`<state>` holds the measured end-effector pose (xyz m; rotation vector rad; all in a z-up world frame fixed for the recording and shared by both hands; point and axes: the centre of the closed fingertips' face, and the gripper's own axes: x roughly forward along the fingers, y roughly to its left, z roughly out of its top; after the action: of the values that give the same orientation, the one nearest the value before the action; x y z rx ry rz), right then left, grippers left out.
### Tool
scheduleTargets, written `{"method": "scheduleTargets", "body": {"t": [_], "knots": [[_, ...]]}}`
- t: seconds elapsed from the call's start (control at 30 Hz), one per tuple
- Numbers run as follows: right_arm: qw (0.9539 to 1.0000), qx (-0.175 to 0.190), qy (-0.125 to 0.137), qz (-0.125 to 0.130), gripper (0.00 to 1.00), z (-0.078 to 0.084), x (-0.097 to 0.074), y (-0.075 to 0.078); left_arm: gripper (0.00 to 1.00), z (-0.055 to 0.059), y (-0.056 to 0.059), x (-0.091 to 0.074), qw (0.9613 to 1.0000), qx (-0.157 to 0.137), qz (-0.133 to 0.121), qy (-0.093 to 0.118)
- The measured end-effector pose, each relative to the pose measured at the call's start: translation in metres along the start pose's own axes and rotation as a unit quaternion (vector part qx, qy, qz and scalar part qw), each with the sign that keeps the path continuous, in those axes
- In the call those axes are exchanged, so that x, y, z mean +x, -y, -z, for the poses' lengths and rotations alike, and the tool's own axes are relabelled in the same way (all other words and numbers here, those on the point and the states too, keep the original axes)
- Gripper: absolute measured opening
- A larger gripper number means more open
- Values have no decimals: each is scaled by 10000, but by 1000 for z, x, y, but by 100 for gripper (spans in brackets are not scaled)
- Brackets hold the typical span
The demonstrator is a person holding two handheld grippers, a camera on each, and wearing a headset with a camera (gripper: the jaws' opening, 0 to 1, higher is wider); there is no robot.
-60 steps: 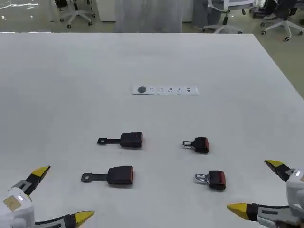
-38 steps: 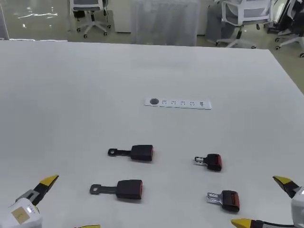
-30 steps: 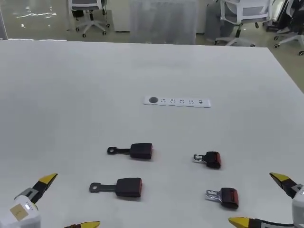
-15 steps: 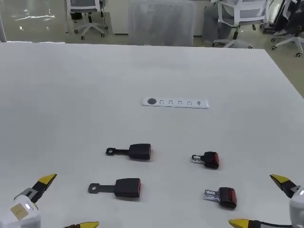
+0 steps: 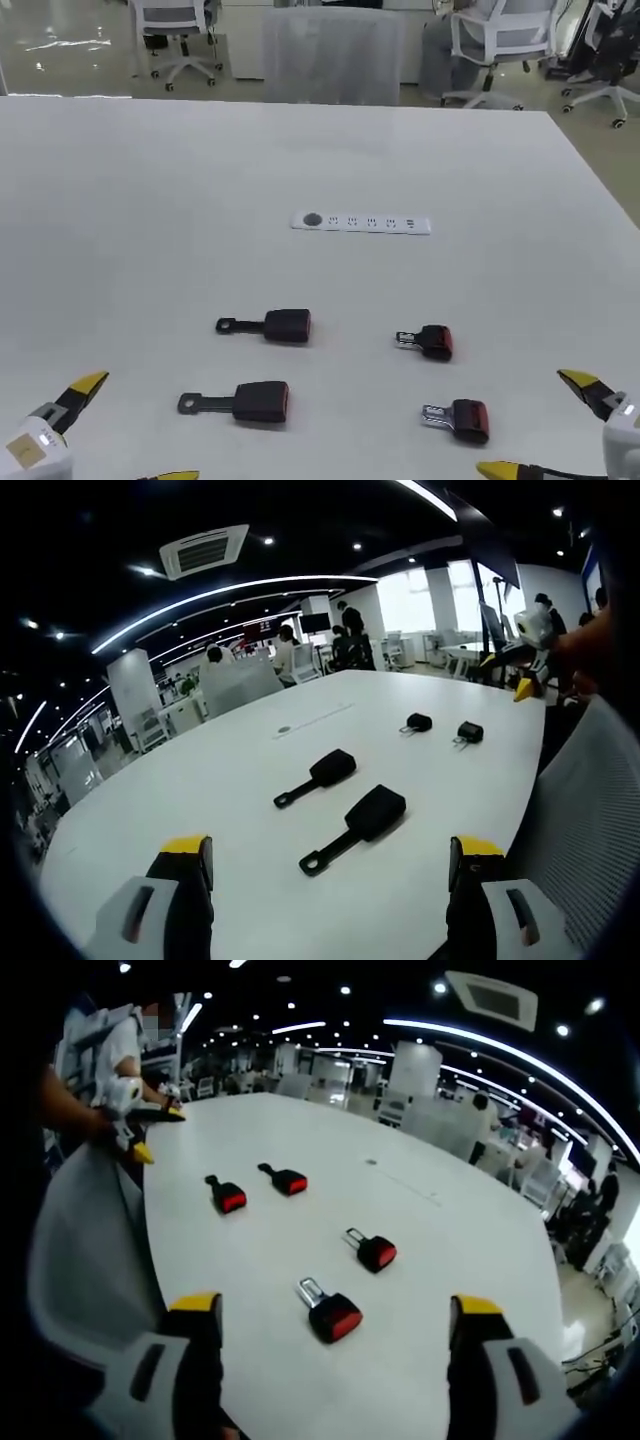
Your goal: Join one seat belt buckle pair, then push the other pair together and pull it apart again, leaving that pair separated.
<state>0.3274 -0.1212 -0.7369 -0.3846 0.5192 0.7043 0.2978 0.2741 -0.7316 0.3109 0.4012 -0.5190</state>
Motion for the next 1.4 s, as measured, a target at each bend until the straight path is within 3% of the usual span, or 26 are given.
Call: {"method": "scheduleTargets", "body": {"t": [0.17,0.23,0.37,0.63,0.73,0.93,1.07,1.1,1.27,1.33,1.37,1.4], "knots": [[10000,-62,-37,12,96,0,-2,0,100,2,0,0,9999,20,99,-98],[9994,-307,140,-71,93,-5,-4,-3,100,3,-4,0,9998,5,101,-147],[9995,-305,56,-92,92,-4,-6,-4,100,-4,-15,-2,9999,-32,48,-99],[9996,-253,-47,-67,91,0,-6,-3,99,-19,-4,4,9981,357,395,-300],[9990,-353,-238,-137,85,6,-4,-4,97,-11,0,14,9941,683,651,-542],[9983,-412,-325,-265,80,7,-1,-4,93,-13,10,30,9848,1120,1059,-803],[9972,-471,-401,-431,74,7,3,-7,88,-20,10,41,9825,1262,1097,-827],[9963,-564,-435,-480,72,8,5,-7,85,-20,12,44,9805,1244,1235,-884],[9936,-796,-533,-590,72,8,11,-8,78,-23,14,57,9741,1511,1348,-1003],[9923,-839,-638,-645,71,12,15,-7,76,-19,12,63,9707,1591,1426,-1103],[9897,-763,-862,-854,65,19,15,-11,72,-18,12,65,9689,1630,1471,-1140],[9900,-800,-843,-805,64,18,18,-8,69,-17,12,67,9683,1610,1506,-1175]]}}
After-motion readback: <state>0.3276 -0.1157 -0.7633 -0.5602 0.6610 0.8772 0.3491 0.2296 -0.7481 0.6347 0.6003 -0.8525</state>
